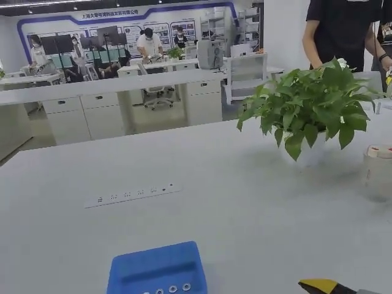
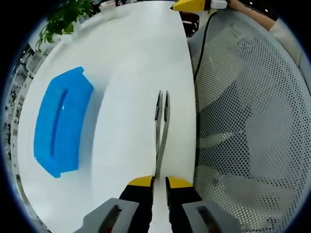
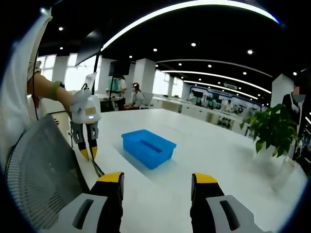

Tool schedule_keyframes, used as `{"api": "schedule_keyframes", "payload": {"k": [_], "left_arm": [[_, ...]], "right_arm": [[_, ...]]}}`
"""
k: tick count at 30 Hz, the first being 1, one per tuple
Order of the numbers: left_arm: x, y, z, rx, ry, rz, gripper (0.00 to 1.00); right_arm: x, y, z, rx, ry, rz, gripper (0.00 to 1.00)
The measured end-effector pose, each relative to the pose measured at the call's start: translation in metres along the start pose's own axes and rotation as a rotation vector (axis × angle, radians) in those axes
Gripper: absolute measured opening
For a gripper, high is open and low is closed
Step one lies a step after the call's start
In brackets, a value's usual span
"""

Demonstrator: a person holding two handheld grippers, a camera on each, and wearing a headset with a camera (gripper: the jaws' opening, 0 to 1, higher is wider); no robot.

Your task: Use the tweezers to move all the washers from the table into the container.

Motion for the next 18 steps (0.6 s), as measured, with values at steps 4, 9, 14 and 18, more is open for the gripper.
{"api": "schedule_keyframes", "payload": {"k": [4, 9, 14, 18], "left_arm": [[0.006, -0.012, -0.002, 0.053, 0.056, -0.011, 0.17], [0.023, -0.018, -0.002, 0.182, 0.172, -0.121, 0.28], [0.044, -0.024, 0.000, 0.298, 0.313, -0.233, 0.38], [0.062, -0.021, 0.006, 0.413, 0.449, -0.390, 0.45]], "right_arm": [[0.000, 0.001, -0.001, -0.002, -0.006, -0.008, 0.56], [-0.001, 0.002, -0.001, -0.008, -0.007, -0.014, 0.60], [-0.001, 0.002, 0.000, -0.005, 0.005, -0.012, 0.61], [-0.001, 0.001, 0.000, -0.008, 0.003, -0.007, 0.62]]}}
Point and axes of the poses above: the centre of the closed fingertips' face, and the gripper's own axes: x roughly backward along the fingers, z roughly to its left, y roughly out of its top, the point moved 1 cm from there along x, roughly backward along the fingers, and after that the axes turned 12 degrees about -z, right-handed, at the moved point
